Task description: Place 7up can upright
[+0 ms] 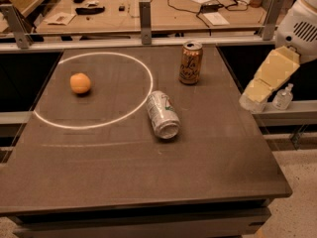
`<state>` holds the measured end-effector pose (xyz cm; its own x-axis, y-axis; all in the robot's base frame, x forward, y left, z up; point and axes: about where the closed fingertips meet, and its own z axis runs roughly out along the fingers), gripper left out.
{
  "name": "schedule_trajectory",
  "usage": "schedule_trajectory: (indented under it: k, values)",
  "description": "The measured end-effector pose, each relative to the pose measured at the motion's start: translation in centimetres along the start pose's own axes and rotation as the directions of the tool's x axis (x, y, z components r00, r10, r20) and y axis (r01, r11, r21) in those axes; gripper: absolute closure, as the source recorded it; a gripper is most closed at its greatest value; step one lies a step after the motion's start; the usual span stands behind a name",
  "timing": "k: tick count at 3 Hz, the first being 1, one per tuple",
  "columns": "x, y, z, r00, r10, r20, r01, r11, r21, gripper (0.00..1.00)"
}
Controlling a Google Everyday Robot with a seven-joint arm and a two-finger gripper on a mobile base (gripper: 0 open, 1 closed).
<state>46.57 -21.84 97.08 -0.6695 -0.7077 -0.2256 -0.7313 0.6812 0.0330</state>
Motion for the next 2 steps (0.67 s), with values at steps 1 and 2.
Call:
schedule_trajectory:
  k: [1,2]
  values:
    - [0.32,0.25,-0.09,0.983,0.183,-0.013,-0.182,0.9829,0.027,0.0]
    - [0.44,1.08,-0.07,0.957,0.289,0.007,-0.289,0.9554,0.06,0.0]
